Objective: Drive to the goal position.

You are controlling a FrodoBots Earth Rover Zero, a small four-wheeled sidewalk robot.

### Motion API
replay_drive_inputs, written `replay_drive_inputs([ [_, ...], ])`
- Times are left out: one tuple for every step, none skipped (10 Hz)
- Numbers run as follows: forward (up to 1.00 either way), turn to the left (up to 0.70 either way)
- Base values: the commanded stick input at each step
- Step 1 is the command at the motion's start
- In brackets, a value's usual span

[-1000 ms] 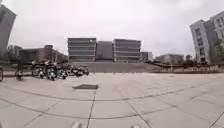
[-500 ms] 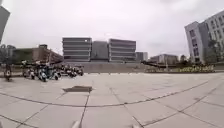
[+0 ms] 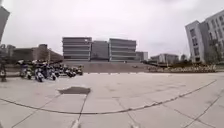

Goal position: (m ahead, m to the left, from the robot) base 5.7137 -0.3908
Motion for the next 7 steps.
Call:
replay_drive_inputs([
  [0.7,0.0],
  [0.7,0.0],
  [0.7,0.0],
  [0.7,0.0],
  [0.7,0.0],
  [0.7,0.0],
  [0.7,0.0],
])
